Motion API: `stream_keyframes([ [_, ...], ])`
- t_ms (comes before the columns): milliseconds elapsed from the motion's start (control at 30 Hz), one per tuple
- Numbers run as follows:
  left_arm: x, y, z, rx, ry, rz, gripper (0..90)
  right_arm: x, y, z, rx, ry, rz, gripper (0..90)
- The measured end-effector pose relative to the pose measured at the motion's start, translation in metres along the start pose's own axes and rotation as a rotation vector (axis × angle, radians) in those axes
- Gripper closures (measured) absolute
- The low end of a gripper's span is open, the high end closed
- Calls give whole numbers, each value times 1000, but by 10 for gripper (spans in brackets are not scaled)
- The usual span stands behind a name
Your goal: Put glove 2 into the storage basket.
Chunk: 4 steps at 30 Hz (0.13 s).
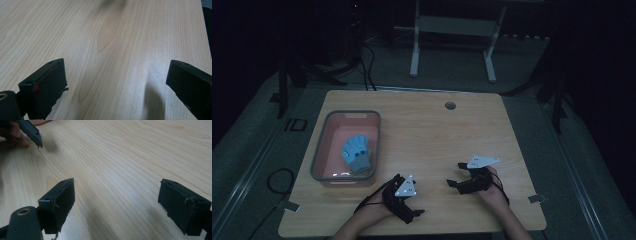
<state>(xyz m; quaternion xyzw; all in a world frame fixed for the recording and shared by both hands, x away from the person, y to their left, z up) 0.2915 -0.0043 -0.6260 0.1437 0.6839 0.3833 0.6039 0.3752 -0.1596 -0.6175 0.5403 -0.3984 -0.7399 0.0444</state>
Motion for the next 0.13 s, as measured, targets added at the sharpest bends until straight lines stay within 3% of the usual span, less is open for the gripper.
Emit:
stream_keyframes([
  [133,1,0,0,0,-5,3,33,0,1,-1,-1,-7,-6,141],
])
Point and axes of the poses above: each handheld gripper's, and its own axes: y roughly backward along the jaws, x roughly out of its underside, z roughly to its left, the point moved 10 cm from there along -y, roughly forward along the jaws, and after that the axes turned 3 degrees about z, right-handed, at the moved point
